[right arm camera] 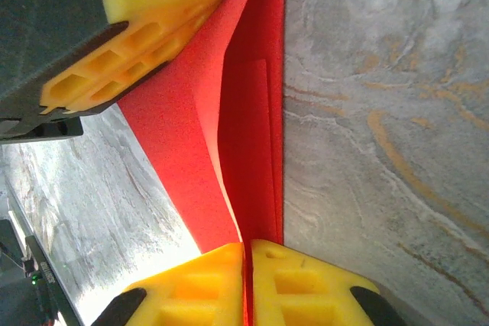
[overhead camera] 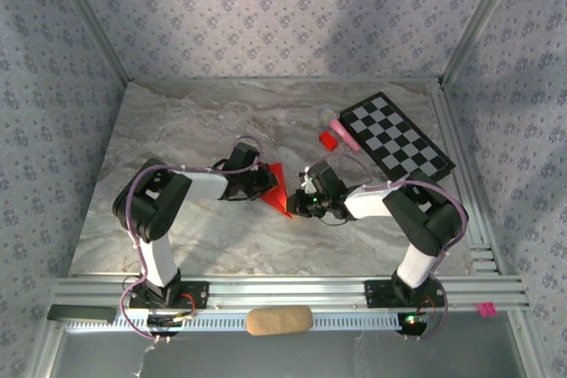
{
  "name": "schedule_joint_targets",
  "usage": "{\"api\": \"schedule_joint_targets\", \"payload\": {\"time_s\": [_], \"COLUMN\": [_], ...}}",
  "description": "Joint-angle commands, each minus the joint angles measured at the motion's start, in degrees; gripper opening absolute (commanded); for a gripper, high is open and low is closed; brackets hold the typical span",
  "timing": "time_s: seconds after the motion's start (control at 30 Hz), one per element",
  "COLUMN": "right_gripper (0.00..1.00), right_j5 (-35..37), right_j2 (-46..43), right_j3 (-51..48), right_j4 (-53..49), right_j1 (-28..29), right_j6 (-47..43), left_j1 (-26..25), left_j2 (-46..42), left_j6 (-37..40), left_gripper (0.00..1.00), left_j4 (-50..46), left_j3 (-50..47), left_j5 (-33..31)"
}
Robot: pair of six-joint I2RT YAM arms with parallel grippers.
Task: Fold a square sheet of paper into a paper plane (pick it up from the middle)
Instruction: Fourth fold the wing at the center of the table.
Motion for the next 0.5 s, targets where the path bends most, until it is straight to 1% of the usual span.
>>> {"api": "schedule_joint_targets", "payload": {"time_s": [0.0,0.23,0.47], "right_gripper": [0.12,0.19,0.21], "right_j5": [-2.0,-1.7,-3.0], "right_j2": [-0.8,-3.1,-1.1], "right_j3": [-1.6,1.2,4.4], "right_j4": [-5.1,-7.3,-7.2], "right_j1": [0.0,-0.7,-2.1], "right_j6": [0.4,0.2,0.2], "left_j1": [-0.4,-0.4,-0.5], "left_j2": [1.7,2.0,1.7], "left_j6": [1.0,1.2,1.2], "left_gripper": [0.03,0.03,0.03], "left_j4": [-3.0,-2.4,-2.3], "left_j3": [-1.0,-1.1,-1.3], "left_j5": [-1.4,-1.0,-0.8]}}
